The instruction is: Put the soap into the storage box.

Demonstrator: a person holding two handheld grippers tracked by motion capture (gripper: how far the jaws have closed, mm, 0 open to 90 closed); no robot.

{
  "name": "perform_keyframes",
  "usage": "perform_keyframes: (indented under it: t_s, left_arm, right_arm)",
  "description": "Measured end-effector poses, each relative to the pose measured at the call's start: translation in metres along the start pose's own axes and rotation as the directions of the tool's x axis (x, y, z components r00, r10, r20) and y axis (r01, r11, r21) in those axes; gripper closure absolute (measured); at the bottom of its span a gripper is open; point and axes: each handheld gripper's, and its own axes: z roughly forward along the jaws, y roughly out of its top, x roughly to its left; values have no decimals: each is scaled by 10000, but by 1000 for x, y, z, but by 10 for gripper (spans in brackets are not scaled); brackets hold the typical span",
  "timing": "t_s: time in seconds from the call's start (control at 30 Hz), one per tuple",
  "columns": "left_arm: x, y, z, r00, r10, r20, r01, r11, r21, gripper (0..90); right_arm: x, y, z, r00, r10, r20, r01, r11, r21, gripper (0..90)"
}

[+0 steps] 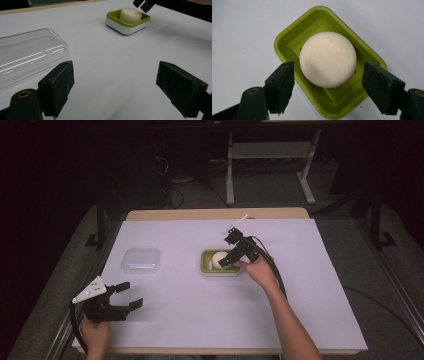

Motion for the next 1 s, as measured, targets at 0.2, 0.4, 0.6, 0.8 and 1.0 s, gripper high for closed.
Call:
perform_keyframes:
  t_s: [0.2,0.4,0.6,0.8,1.0]
  left_arm:
    - [0,0,0,10000,29,7,-29,10000,13,145]
    - [0,0,0,10000,70,8,-70,10000,28,145]
    - [-1,0,1,9999,116,15,-116,9999,76,145]
    - [-1,-1,2,10000,41,13,-42,9999,114,145]
    - [-2,-1,4,10000,74,17,-74,9998,200,145]
  right_arm:
    - [0,-13,-13,9998,151,-152,-153,9998,-150,256]
    - [3,-32,-29,9997,187,-127,-192,9992,-344,255]
    - [4,-63,-44,9995,310,-65,-313,9977,-597,255]
    - [5,-97,-58,9981,590,-182,-603,9945,-851,255]
    - [11,-145,-68,9959,871,-239,-893,9891,-1170,209]
